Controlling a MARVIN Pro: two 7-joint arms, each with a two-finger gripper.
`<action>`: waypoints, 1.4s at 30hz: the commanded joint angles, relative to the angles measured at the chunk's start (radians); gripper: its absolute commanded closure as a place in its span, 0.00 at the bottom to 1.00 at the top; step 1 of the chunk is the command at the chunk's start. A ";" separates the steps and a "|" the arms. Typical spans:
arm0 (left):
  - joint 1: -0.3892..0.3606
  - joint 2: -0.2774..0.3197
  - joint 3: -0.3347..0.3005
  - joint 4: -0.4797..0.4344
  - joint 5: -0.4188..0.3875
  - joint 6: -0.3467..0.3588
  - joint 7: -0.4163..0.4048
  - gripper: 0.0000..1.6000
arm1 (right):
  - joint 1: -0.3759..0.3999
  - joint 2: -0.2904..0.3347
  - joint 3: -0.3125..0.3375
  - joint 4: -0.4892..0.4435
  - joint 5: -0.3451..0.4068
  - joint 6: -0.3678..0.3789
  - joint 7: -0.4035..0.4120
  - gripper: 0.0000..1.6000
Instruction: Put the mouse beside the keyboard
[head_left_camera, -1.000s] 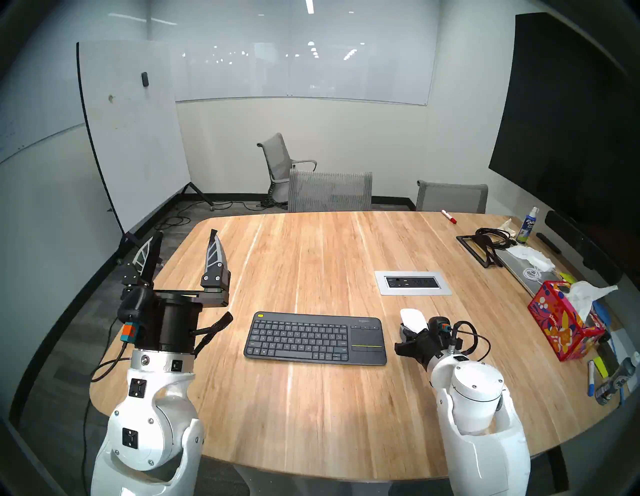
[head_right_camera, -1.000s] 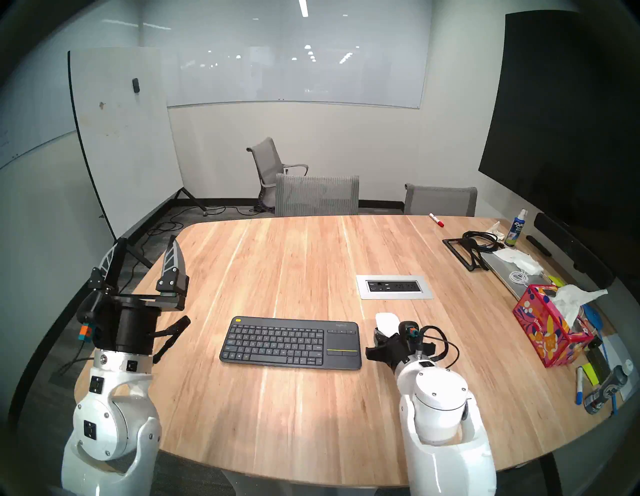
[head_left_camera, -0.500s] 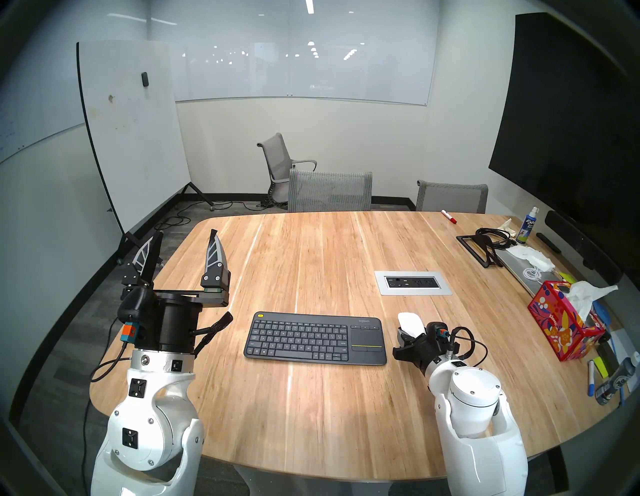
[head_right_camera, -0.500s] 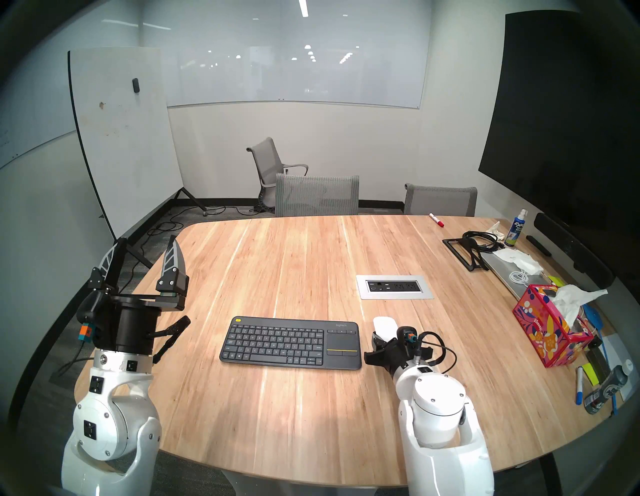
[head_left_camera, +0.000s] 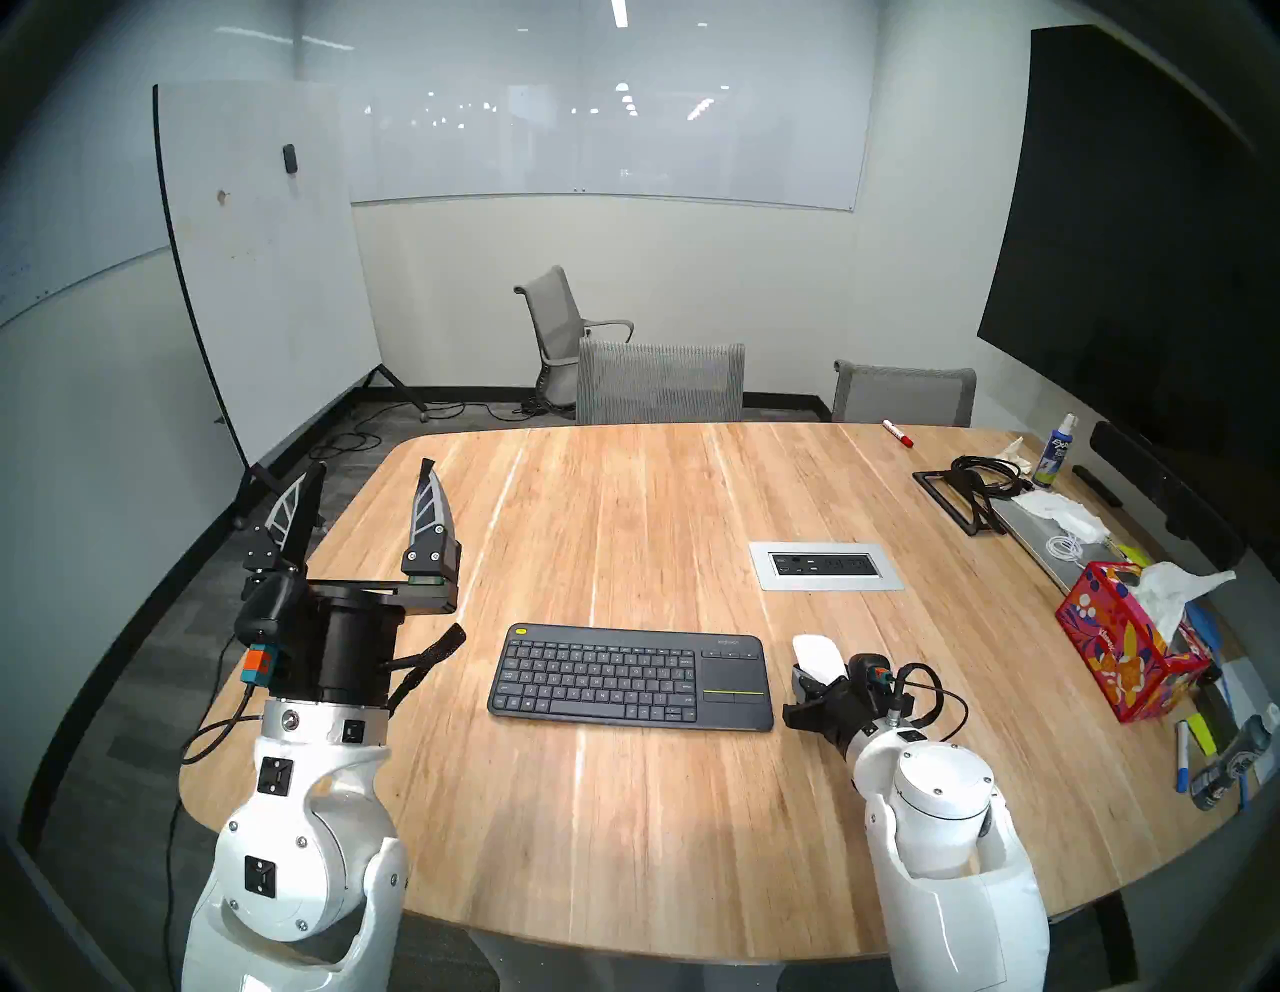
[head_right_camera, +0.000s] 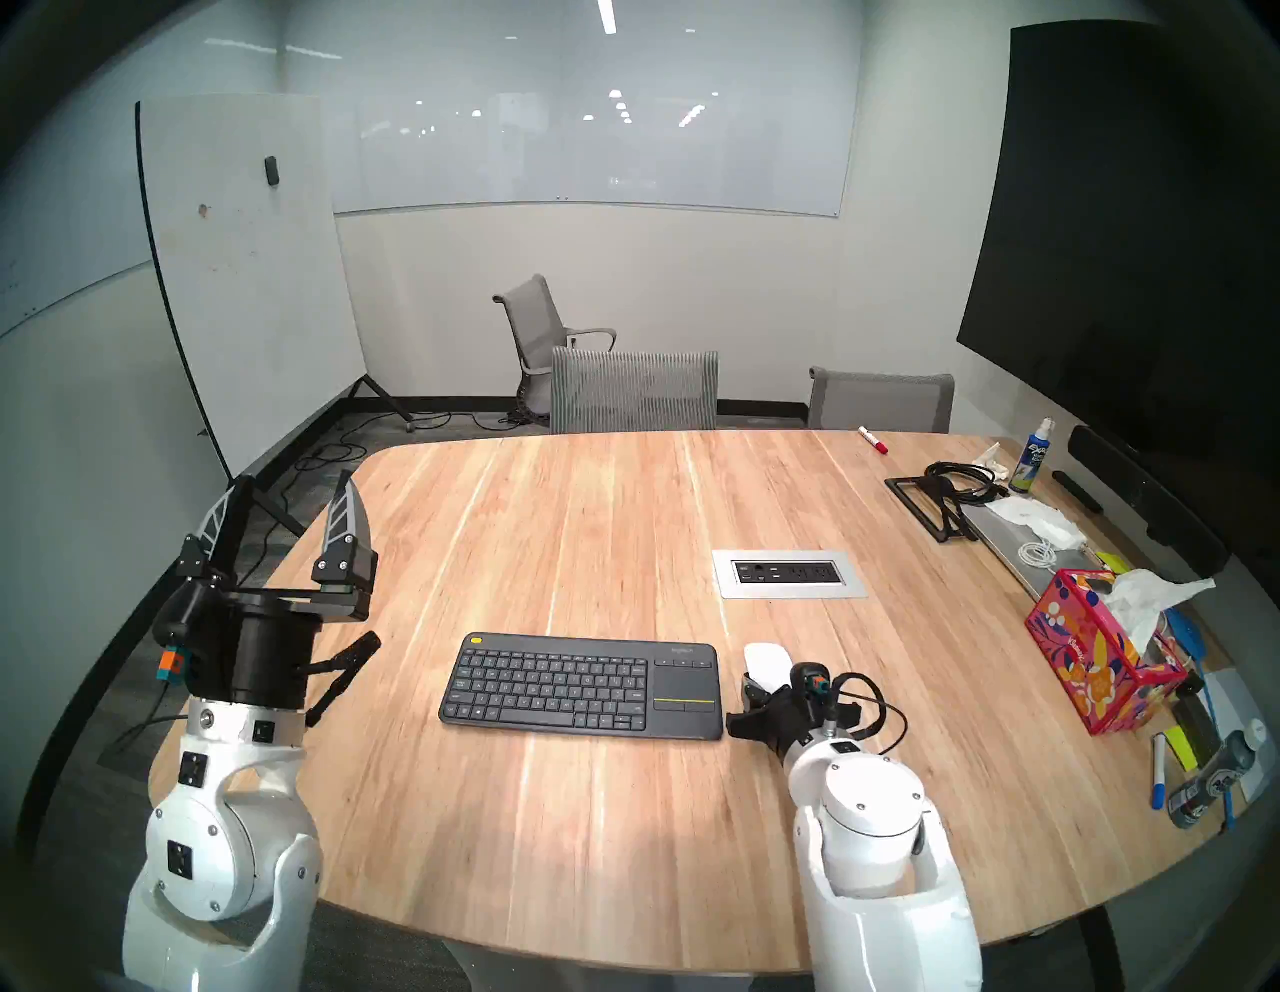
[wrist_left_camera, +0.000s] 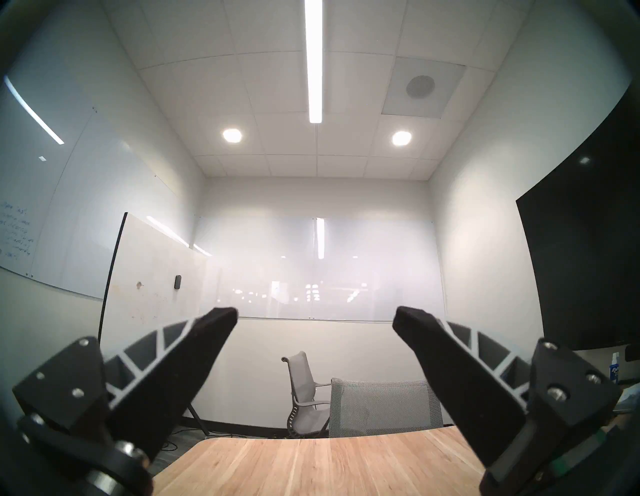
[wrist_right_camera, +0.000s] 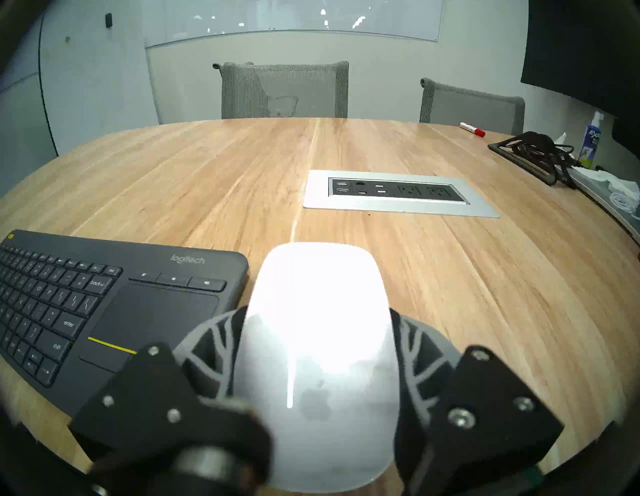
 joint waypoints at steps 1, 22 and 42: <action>-0.002 0.001 -0.001 -0.024 0.001 -0.002 -0.001 0.00 | 0.018 -0.002 0.004 0.008 0.003 -0.029 -0.002 1.00; -0.003 0.001 -0.001 -0.023 0.001 -0.002 -0.001 0.00 | 0.031 -0.004 0.006 0.050 0.000 -0.050 0.004 1.00; -0.003 0.001 -0.001 -0.023 0.001 -0.002 -0.001 0.00 | 0.063 -0.001 0.002 0.090 -0.001 -0.042 -0.009 1.00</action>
